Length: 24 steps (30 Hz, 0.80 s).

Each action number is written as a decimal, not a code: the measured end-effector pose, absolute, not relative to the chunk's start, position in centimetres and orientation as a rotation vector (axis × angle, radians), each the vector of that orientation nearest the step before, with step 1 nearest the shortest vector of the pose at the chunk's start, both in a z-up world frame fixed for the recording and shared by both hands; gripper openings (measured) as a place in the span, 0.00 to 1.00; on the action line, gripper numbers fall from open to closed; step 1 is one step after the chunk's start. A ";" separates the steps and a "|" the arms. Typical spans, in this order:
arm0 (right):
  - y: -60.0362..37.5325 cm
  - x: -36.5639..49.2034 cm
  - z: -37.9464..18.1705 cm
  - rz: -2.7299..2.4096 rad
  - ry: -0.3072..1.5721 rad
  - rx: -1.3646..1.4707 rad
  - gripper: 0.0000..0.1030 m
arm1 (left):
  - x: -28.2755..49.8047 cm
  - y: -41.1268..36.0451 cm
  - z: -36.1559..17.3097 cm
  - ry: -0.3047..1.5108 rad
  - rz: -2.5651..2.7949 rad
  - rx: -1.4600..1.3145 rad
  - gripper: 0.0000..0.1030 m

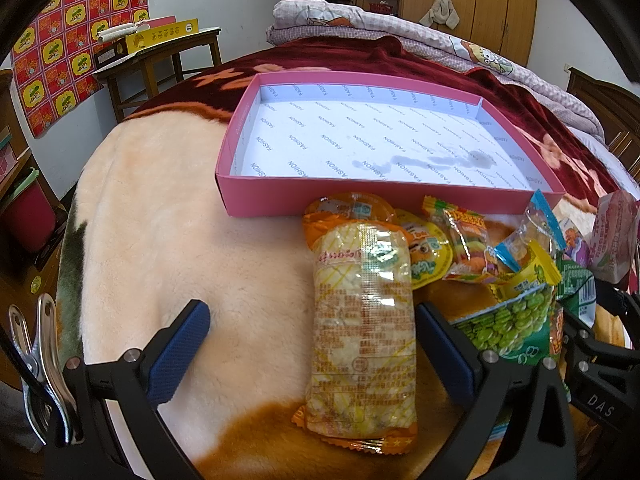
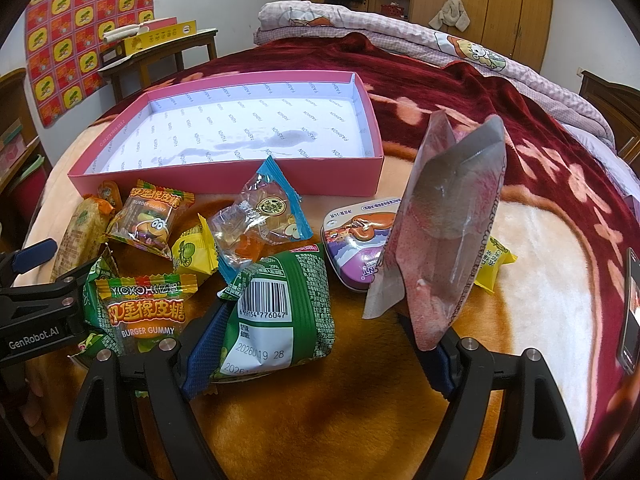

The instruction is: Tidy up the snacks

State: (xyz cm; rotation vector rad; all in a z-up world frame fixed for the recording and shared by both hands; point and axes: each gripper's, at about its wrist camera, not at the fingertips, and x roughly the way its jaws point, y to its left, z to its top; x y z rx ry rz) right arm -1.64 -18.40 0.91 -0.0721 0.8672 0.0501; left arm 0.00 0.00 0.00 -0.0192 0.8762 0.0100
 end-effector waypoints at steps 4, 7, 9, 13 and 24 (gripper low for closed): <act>-18.4 -1.6 0.9 0.050 0.867 -0.072 0.81 | 0.0 0.0 0.0 0.876 0.011 -0.020 1.00; -18.4 -1.6 0.9 0.050 0.867 -0.071 0.81 | 0.0 0.0 0.0 0.877 0.014 -0.021 1.00; -18.3 -1.6 0.9 0.049 0.867 -0.073 0.81 | 0.0 0.0 0.0 0.877 0.013 -0.020 1.00; -18.3 -1.5 0.8 0.053 0.868 -0.068 0.81 | 0.0 0.0 0.0 0.877 0.012 -0.021 0.99; -19.2 -2.9 2.4 0.115 0.847 -0.022 0.81 | -0.7 0.3 1.4 0.869 -0.039 -0.013 0.87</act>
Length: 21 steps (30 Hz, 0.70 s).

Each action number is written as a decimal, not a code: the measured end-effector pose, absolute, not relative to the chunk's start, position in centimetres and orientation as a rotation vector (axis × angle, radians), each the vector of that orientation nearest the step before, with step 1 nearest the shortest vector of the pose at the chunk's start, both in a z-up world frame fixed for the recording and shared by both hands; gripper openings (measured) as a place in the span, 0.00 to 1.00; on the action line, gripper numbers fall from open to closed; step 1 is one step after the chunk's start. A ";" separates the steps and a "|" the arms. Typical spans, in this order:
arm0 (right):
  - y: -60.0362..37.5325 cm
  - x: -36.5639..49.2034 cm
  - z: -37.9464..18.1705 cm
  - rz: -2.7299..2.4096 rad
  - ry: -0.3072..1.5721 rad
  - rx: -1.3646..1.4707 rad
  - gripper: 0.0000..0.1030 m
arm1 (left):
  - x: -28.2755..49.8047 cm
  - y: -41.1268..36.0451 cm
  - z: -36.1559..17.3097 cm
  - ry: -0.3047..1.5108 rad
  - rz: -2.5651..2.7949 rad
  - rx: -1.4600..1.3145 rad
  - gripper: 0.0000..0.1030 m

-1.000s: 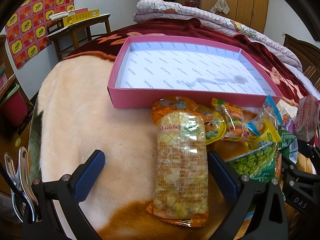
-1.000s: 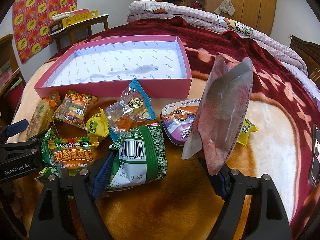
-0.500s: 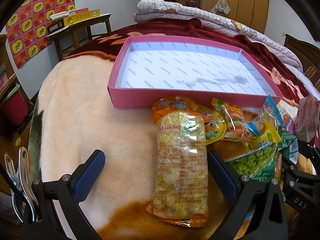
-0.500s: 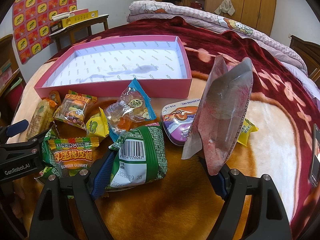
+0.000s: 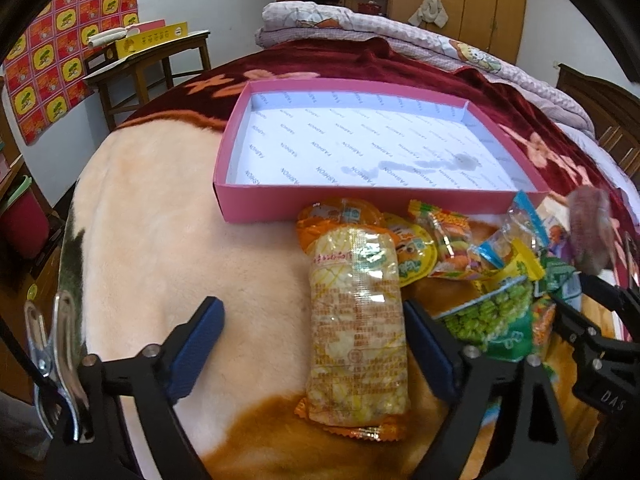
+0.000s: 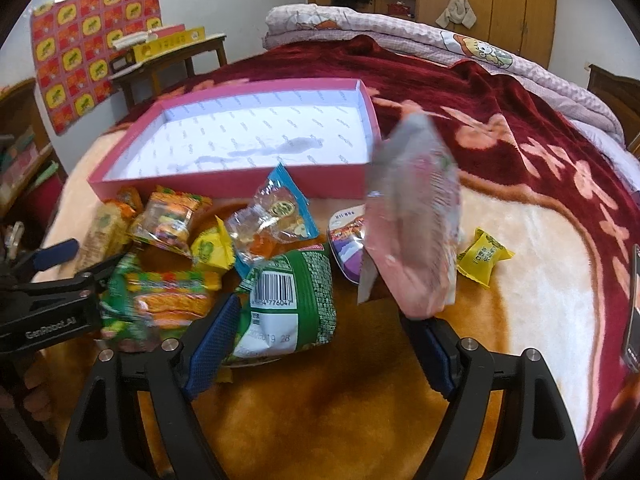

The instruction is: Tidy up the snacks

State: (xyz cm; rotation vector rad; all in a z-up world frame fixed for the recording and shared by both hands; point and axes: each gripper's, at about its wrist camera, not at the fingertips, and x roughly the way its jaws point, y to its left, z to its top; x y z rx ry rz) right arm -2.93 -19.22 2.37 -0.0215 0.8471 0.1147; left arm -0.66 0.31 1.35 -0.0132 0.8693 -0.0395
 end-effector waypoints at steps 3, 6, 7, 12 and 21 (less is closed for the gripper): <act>-19.3 -3.4 2.9 0.131 0.823 -0.012 0.81 | -1.3 0.6 2.2 0.840 -0.043 -0.028 0.85; -19.5 -3.4 3.2 0.146 0.808 0.008 0.81 | -1.8 0.8 3.1 0.813 -0.054 -0.033 0.82; -19.6 -3.5 3.3 0.152 0.801 0.016 0.81 | -1.9 0.7 3.4 0.806 -0.058 -0.028 0.81; -20.4 -3.5 3.8 0.165 0.771 0.045 0.81 | -2.1 -0.3 3.6 0.822 -0.084 0.020 0.75; -22.3 -1.9 3.8 0.158 0.788 0.104 0.77 | -1.7 -1.1 2.2 0.868 -0.106 0.044 0.66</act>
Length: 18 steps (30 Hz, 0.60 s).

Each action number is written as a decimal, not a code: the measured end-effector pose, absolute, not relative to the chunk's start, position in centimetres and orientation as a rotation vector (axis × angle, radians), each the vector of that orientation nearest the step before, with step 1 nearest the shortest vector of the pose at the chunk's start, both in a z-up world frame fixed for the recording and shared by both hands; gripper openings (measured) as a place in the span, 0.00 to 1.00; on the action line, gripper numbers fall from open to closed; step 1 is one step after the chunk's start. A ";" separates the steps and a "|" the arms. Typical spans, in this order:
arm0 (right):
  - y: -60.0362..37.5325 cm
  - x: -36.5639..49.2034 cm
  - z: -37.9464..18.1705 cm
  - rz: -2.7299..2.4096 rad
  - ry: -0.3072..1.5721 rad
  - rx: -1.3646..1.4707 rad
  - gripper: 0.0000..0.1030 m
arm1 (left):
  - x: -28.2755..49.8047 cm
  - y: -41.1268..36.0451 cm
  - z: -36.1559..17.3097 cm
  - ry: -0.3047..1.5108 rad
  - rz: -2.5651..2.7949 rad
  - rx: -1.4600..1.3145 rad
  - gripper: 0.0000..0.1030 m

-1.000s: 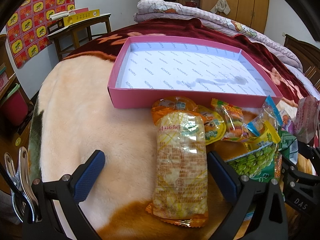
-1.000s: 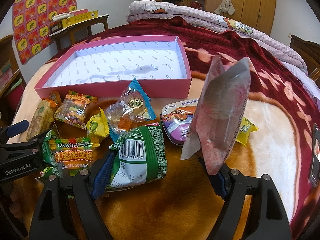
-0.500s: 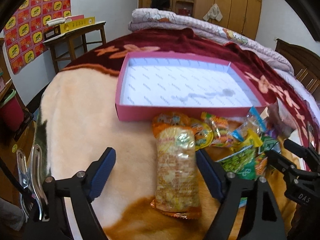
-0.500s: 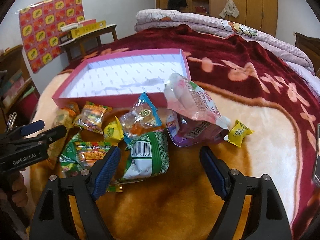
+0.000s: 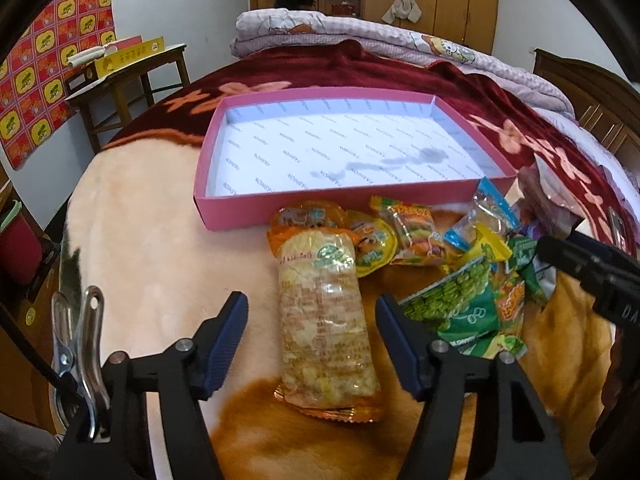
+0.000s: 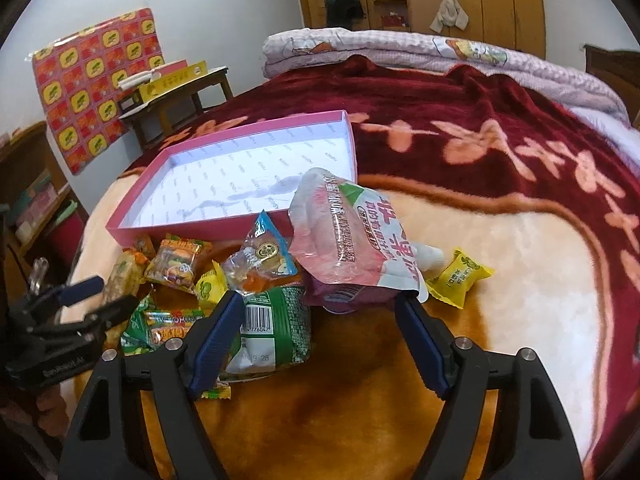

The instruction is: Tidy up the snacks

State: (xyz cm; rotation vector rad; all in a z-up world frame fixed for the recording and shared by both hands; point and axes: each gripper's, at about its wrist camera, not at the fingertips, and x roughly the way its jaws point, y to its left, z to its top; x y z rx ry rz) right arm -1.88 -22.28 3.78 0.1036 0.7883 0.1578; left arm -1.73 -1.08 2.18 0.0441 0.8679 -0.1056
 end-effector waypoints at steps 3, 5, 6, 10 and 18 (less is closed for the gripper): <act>-22.3 -1.5 4.3 0.150 0.768 0.082 0.77 | -1.5 -1.0 1.9 0.875 -0.103 0.038 0.64; -22.3 -1.2 4.5 0.144 0.758 0.064 0.77 | -1.4 -1.1 1.8 0.879 -0.105 0.040 0.63; -22.3 -0.9 4.6 0.137 0.753 0.053 0.77 | -1.3 -1.1 1.7 0.881 -0.105 0.041 0.63; -22.5 0.0 4.7 0.098 0.740 0.010 0.77 | -1.1 -1.1 1.5 0.885 -0.106 0.042 0.63; -23.3 2.0 4.9 0.073 0.735 -0.040 0.77 | -0.8 -1.1 1.4 0.882 -0.100 0.045 0.63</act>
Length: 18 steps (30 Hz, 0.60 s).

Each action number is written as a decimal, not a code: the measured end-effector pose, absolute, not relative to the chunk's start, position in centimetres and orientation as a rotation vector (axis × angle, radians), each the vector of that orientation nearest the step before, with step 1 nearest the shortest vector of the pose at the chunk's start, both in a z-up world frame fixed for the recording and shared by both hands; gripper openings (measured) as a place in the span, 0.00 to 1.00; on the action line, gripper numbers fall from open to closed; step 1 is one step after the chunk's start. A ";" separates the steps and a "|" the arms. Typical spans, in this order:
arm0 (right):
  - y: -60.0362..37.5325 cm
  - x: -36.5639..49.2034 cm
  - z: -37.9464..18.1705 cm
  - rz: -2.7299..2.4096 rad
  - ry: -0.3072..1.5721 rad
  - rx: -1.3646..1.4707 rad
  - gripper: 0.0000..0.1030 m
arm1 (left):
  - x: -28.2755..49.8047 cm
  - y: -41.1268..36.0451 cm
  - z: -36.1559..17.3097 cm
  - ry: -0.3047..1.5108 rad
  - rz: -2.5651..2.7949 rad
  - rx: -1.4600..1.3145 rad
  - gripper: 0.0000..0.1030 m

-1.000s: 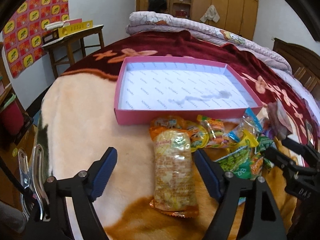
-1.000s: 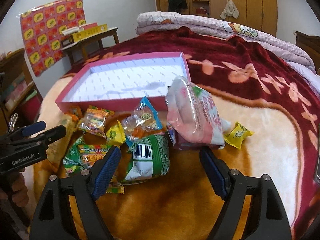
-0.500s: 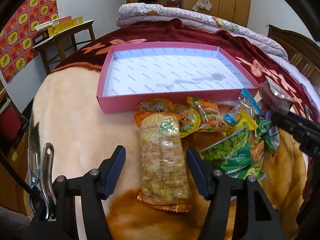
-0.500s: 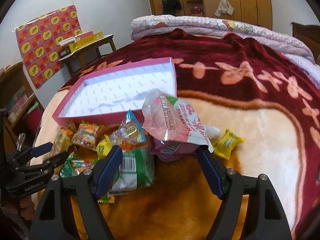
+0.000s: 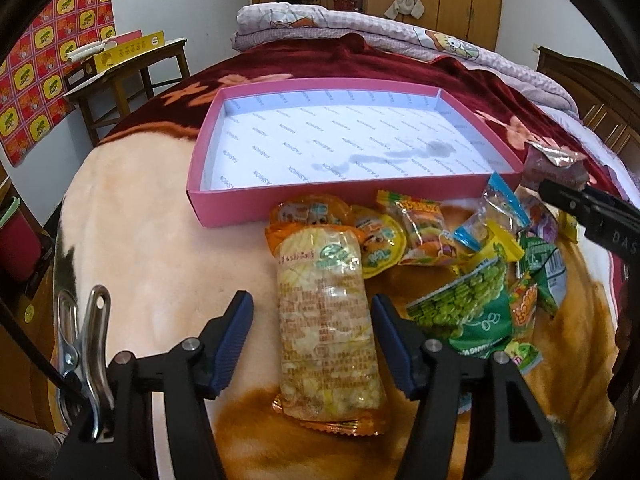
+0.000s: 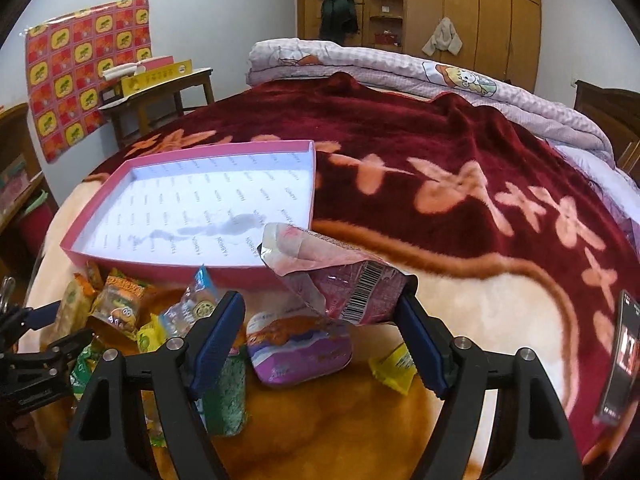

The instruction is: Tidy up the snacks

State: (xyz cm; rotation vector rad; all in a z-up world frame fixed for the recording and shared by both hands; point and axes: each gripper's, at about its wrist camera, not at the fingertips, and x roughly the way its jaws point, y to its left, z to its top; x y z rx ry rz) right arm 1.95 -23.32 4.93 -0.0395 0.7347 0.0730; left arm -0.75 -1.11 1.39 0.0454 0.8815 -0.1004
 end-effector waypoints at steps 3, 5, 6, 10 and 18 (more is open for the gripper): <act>-23.5 1.9 5.1 0.079 0.733 -0.045 0.76 | -0.8 -1.2 1.3 0.881 -0.100 0.052 0.63; -23.7 1.7 4.9 0.094 0.748 -0.032 0.76 | -0.8 -1.2 1.3 0.881 -0.101 0.055 0.62; -23.7 1.6 4.8 0.100 0.755 -0.027 0.76 | -0.8 -1.2 1.3 0.881 -0.101 0.056 0.60; -23.9 1.2 3.7 0.106 0.806 -0.004 0.76 | -0.9 -1.3 1.3 0.877 -0.102 0.065 0.56; -23.5 1.4 2.9 0.114 0.838 -0.004 0.76 | -0.9 -1.4 1.2 0.875 -0.102 0.068 0.56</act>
